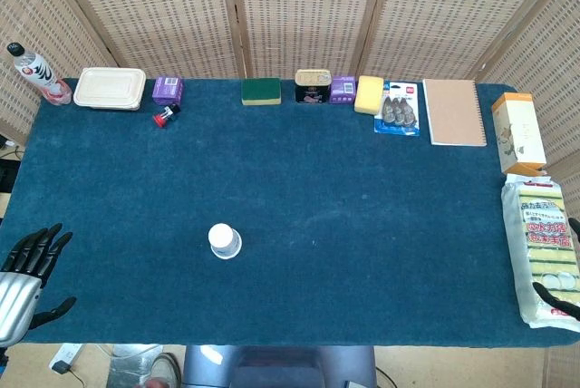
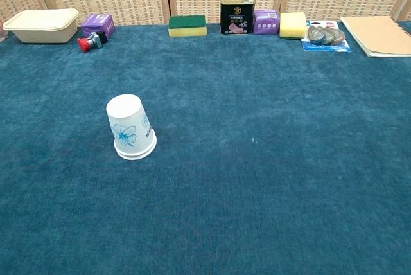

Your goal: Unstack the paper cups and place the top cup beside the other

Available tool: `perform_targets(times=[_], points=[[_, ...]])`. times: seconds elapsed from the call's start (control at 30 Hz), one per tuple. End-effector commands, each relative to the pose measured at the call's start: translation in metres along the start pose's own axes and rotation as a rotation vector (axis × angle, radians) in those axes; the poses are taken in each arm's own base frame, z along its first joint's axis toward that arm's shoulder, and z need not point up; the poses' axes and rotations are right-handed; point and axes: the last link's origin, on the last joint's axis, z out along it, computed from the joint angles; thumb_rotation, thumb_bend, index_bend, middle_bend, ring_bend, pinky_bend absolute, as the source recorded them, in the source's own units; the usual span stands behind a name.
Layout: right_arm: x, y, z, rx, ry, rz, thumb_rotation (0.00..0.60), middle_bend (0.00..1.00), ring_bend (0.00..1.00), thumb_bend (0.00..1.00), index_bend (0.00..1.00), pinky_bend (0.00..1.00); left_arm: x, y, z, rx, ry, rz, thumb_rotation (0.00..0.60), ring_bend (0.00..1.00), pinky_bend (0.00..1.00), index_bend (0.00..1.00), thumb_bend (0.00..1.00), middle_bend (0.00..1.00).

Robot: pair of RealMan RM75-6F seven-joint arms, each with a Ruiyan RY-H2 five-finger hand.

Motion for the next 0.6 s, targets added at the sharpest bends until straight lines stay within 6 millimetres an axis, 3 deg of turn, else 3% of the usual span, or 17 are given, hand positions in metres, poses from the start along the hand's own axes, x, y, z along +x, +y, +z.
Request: perform_targets(times=[0.03, 0.37, 0.6], points=[[0.0, 0.0, 0.0, -0.001, -0.003, -0.001, 0.6, 0.0, 0.0, 0.07, 0.0, 0.0, 0.0, 0.0, 0.0, 0.0, -0.001, 0.001, 0.6, 0.0, 0.07, 0.0, 0.14, 0.0], [-0.001, 0.0, -0.003, -0.008, -0.021, 0.002, 0.6, 0.0, 0.0, 0.07, 0.01, 0.0, 0.0, 0.005, 0.012, -0.02, -0.01, -0.003, 0.6, 0.0, 0.08, 0.0, 0.14, 0.0], [0.002, 0.001, -0.003, -0.015, -0.019, 0.017, 0.6, 0.0, 0.0, 0.07, 0.02, 0.0, 0.015, 0.029, 0.06, -0.094, -0.032, 0.001, 0.6, 0.0, 0.08, 0.0, 0.14, 0.0]])
